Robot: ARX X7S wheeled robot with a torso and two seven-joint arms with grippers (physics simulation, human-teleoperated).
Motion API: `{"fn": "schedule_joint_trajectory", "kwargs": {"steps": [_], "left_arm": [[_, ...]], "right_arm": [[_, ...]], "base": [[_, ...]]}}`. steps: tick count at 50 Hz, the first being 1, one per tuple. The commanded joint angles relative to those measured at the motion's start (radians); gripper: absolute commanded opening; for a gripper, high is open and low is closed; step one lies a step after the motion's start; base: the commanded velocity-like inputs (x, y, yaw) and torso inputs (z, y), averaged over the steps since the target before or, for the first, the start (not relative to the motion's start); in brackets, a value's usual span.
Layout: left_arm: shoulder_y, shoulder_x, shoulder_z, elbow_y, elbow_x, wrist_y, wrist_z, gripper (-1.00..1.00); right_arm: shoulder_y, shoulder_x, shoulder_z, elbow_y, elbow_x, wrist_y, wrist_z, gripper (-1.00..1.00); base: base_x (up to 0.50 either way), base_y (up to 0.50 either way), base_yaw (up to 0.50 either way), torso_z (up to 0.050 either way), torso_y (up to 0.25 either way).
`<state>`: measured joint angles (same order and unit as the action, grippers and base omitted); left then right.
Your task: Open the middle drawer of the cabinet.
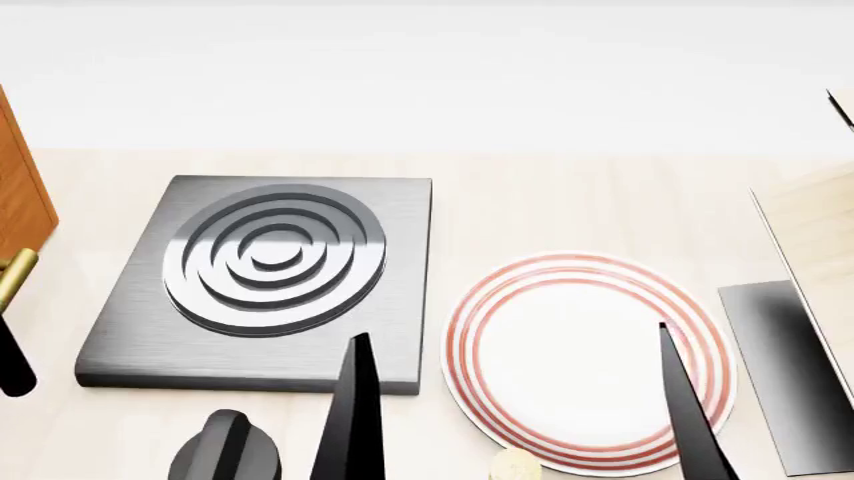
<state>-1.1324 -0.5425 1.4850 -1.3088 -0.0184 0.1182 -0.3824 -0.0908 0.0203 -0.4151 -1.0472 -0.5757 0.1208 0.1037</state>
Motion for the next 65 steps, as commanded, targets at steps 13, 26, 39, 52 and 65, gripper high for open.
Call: {"fn": "schedule_joint_trajectory", "kwargs": {"steps": [13, 26, 39, 52, 65], "left_arm": [[-0.059, 0.043, -0.04, 0.001, 0.024, -0.019, -0.031, -1.0], [-0.091, -0.089, -0.024, 0.385, 0.057, -0.183, -0.033, -1.0], [-0.129, -0.197, -0.034, 0.692, 0.069, -0.313, -0.008, -1.0], [-0.15, -0.226, -0.041, 0.8, 0.075, -0.356, 0.005, -1.0], [-0.158, -0.224, -0.054, 0.804, 0.067, -0.358, 0.007, -1.0]], "right_arm": [[-0.001, -0.02, 0.019, 0.0, -0.025, -0.004, -0.026, 1.0], [0.0, -0.02, 0.023, 0.0, -0.021, -0.005, -0.027, 1.0], [-0.003, -0.02, 0.028, 0.0, -0.017, -0.01, -0.029, 1.0], [0.0, -0.02, 0.026, 0.0, -0.018, -0.005, -0.031, 1.0], [-0.002, -0.02, 0.02, 0.0, -0.023, -0.005, -0.031, 1.0]], "base": [[0.0, 0.0, 0.0, 0.0, 0.001], [0.0, 0.0, 0.0, 0.0, 0.004], [0.0, 0.0, 0.0, 0.001, 0.006], [0.0, 0.0, 0.0, 0.002, 0.01], [0.0, 0.0, 0.0, 0.003, 0.01]]}}
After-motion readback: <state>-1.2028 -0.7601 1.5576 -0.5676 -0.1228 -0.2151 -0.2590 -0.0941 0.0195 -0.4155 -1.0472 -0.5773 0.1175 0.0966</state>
